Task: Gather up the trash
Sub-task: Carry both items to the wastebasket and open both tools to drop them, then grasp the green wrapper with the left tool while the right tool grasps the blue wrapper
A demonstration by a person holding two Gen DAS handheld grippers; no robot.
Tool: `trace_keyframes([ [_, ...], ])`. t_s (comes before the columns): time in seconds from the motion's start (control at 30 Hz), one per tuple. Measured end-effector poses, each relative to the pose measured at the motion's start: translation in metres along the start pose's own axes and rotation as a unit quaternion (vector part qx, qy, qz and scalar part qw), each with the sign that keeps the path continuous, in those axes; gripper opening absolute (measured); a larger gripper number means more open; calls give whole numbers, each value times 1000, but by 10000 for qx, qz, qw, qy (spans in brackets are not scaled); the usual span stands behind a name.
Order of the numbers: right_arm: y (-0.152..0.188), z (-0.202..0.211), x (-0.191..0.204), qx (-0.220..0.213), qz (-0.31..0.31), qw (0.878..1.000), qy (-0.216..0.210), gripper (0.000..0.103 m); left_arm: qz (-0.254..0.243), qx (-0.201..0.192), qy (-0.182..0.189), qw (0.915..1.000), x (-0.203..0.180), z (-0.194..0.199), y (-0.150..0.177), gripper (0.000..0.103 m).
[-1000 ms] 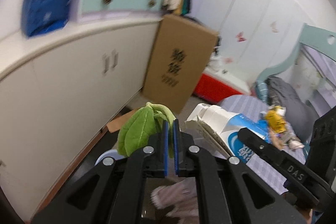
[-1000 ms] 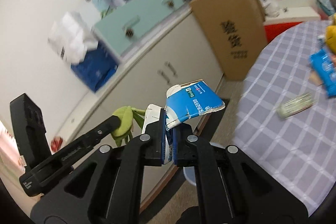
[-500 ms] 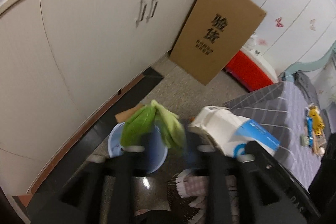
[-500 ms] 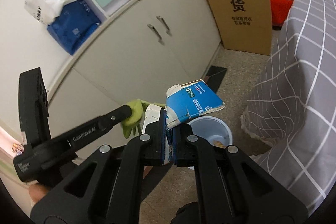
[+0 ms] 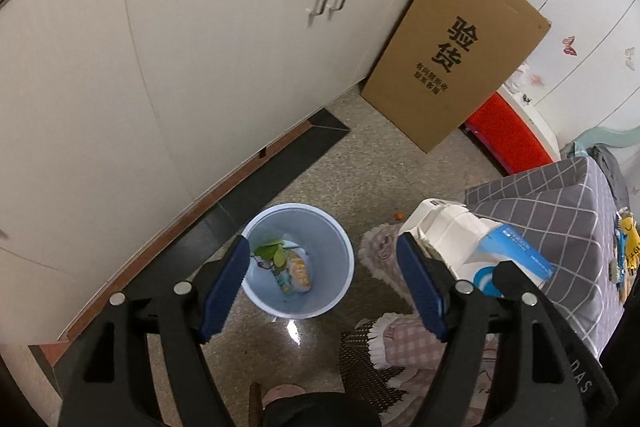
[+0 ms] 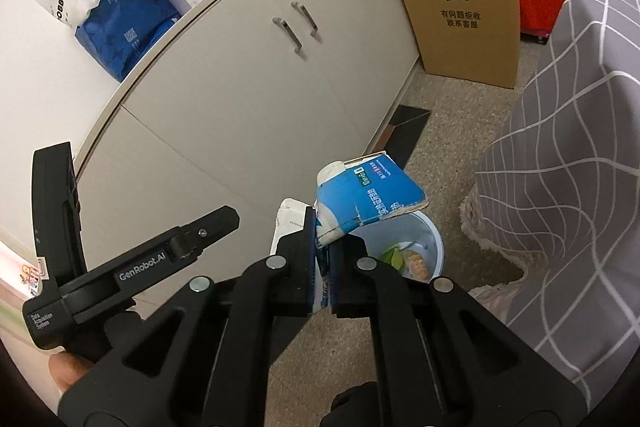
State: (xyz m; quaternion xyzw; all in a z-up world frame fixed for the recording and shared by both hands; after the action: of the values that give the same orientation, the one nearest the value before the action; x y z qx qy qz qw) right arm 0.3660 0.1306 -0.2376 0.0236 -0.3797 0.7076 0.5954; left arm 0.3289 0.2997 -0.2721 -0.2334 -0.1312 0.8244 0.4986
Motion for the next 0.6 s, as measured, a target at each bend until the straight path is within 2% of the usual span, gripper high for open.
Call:
trace_keyframes([
  [0.17, -5, -9, 12, 65, 112, 9999, -38, 5, 79, -83, -201, 9997, 11, 5, 1, 77],
  [0.33, -14, -24, 21, 125, 209, 9997, -84, 8, 164, -271, -618, 9976, 26, 13, -4, 78],
  [0.37, -15, -33, 20, 244, 204, 9995, 31, 25, 190, -276, -655, 9973, 29, 14, -5, 78],
  [0.4, -15, -38, 16, 291, 142, 9994, 144, 69, 213, -268, -680, 9971, 31, 14, -5, 78],
  [0.43, -15, -42, 11, 292, 52, 9993, 208, 81, 235, -223, -696, 9971, 34, 12, -5, 78],
  [0.6, -4, -46, 0, 466, 74, 9981, 388, 81, 239, -103, -753, 9968, 40, 8, 0, 78],
])
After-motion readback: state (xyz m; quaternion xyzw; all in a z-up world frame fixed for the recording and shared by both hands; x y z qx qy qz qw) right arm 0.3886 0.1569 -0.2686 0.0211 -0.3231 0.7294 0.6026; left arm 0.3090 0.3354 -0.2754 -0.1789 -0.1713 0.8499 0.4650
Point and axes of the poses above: each gripper's, at about its wrist camera, not at the fingertips, and z roughly against the way its jaws point, x to its left, y to its underside, the point moved 3 cm from there along -z, roughly the way its jaws point, and after that the axes turned 1 degree about -z, right-handed, at the moved point
